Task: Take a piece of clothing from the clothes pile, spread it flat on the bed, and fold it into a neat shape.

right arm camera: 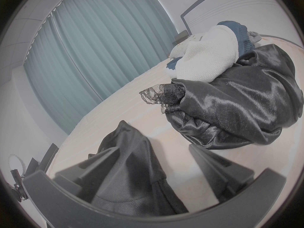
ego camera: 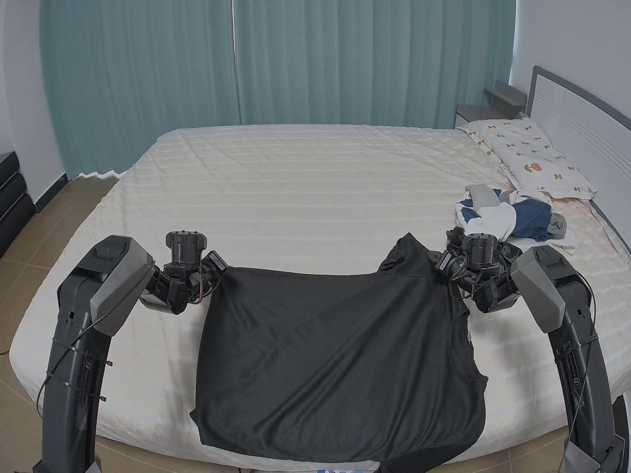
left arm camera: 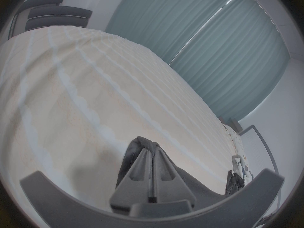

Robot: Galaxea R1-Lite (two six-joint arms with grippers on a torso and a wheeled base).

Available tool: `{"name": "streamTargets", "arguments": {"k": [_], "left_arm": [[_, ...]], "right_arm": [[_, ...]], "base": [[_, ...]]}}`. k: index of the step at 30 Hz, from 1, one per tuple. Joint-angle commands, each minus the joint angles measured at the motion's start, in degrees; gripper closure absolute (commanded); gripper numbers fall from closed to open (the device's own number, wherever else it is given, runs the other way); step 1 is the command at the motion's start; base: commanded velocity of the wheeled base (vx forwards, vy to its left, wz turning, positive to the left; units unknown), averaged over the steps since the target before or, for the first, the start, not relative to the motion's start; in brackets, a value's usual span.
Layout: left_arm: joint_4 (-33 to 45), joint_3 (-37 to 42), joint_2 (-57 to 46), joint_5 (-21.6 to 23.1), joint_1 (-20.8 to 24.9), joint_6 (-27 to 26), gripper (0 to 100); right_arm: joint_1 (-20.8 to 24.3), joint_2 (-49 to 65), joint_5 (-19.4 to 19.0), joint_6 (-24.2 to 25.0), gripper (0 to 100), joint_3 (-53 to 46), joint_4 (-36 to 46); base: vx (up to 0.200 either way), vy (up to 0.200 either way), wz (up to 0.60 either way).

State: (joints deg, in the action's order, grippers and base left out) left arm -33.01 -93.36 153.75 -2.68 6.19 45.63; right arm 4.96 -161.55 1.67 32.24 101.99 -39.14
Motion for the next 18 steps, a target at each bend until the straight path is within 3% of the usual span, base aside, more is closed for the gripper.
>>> {"name": "streamTargets", "arguments": {"k": [1,18], "left_arm": [[-0.91,-0.34,0.24,-0.48,-0.92,2.45,100],[-2.32,-0.07,0.24,-0.48,-1.53,3.59,100]], "right_arm": [[0.22,-0.34,-0.18,0.1,100,0.41,-0.06],[-1.18,-0.96,0.09,0.1,100,7.17,0.12]], "base": [[0.0,0.0,0.0],[0.0,0.0,0.0]]}}
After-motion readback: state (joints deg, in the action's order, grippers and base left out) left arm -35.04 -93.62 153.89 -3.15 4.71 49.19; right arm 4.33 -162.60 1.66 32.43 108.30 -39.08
